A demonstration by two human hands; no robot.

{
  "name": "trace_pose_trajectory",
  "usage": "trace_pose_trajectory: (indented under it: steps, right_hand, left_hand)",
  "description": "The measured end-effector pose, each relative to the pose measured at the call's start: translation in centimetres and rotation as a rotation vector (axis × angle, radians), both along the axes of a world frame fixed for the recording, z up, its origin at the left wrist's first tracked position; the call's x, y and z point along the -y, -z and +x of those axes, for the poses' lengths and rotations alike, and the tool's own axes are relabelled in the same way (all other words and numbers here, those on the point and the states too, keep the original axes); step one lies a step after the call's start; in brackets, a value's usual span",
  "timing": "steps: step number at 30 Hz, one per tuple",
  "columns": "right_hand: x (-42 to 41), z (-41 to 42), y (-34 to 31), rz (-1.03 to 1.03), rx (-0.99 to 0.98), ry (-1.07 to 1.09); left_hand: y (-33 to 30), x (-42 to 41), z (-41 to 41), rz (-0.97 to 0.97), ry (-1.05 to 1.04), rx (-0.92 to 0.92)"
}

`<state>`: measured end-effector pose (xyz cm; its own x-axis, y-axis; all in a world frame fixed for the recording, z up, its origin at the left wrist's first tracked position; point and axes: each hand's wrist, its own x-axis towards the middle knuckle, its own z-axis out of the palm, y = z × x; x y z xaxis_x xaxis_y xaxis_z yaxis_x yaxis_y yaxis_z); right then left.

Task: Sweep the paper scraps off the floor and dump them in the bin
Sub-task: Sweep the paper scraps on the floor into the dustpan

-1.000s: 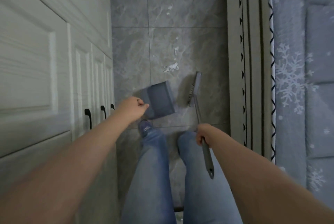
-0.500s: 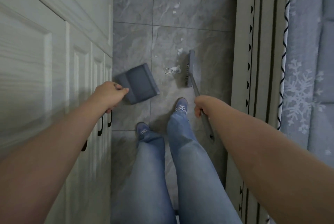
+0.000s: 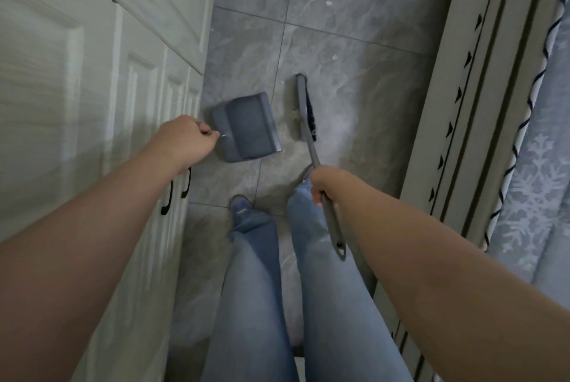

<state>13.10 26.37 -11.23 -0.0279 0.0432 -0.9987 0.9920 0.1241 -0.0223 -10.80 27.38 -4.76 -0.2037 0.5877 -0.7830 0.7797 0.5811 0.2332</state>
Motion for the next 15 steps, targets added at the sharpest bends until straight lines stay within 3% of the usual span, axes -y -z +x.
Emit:
trace_pose_trajectory:
  steps: [4,6,10,15]
  right_hand:
    - [3.9,-0.3,0.9,0.06,0.022,0.367]
    - [4.9,-0.3,0.8,0.081,0.002,0.247]
    - [2.4,-0.6,-0.7,0.016,0.158,0.141]
    - [1.9,-4.1,0.3,0.019,0.084,0.096]
  left_hand:
    - [-0.6,0.6,-0.1,0.014,-0.022,0.014]
    - [-0.6,0.8,-0.2,-0.002,-0.036,0.023]
    - [-0.3,0.6,0.1,-0.012,-0.011,0.002]
    - [0.4,0.2,-0.4,0.003,-0.001,-0.002]
